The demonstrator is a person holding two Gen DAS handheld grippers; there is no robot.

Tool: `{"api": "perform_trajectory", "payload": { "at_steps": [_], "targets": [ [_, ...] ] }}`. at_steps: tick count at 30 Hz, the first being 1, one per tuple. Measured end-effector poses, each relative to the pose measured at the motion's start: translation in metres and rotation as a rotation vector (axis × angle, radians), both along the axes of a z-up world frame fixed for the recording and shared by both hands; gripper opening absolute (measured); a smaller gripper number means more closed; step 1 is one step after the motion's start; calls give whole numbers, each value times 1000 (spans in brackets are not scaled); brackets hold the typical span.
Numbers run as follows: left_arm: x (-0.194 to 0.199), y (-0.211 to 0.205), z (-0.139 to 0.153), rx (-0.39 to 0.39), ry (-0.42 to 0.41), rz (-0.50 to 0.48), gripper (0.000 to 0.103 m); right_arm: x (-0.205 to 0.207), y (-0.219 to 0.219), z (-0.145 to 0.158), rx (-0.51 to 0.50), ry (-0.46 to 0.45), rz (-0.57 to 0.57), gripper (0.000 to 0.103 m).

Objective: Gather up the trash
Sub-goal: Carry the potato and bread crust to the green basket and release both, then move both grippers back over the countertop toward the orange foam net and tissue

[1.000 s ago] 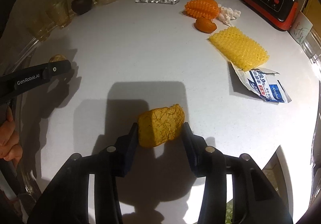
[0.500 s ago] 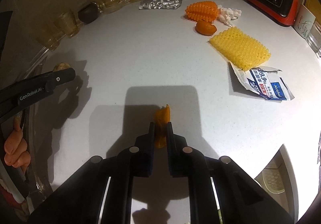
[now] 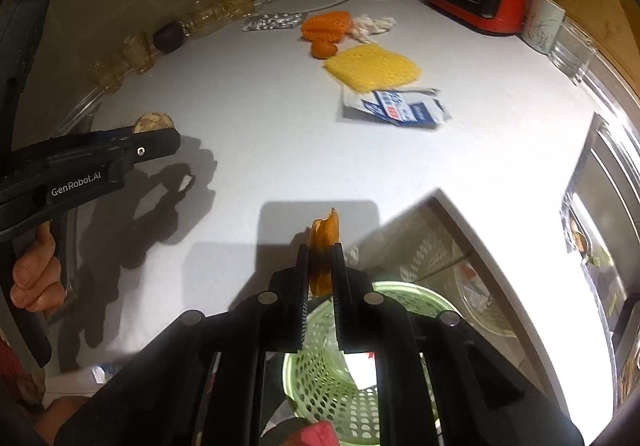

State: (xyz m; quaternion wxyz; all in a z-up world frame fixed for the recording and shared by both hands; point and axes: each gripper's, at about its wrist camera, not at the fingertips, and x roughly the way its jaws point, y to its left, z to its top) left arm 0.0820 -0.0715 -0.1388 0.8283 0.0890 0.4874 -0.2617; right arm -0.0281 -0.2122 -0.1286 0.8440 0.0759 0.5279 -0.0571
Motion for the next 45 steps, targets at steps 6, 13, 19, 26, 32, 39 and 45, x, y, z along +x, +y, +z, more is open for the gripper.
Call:
{"api": "perform_trajectory", "payload": {
  "at_steps": [6, 13, 19, 26, 32, 39, 45],
  "targets": [
    [-67, -61, -19, 1, 80, -145, 36, -69, -37, -13, 4, 53, -52, 11],
    [-123, -111, -68, 51, 204, -226, 36, -118, -69, -21, 21, 59, -67, 12],
    [-147, -125, -81, 66, 238, -210, 61, -142, -86, -26, 49, 56, -60, 12],
    [-146, -121, -59, 76, 164, -139, 80, -148, -90, -31, 82, 43, -9, 13],
    [-133, -96, -39, 76, 120, -44, 80, -142, -78, -40, 110, 39, 72, 15],
    [-124, -79, -26, 93, 79, 47, 80, -132, -69, -59, 101, 82, 126, 79],
    [-118, -76, -12, 81, 51, 87, 82, -123, -83, -27, 90, -3, 119, 94]
  ]
}}
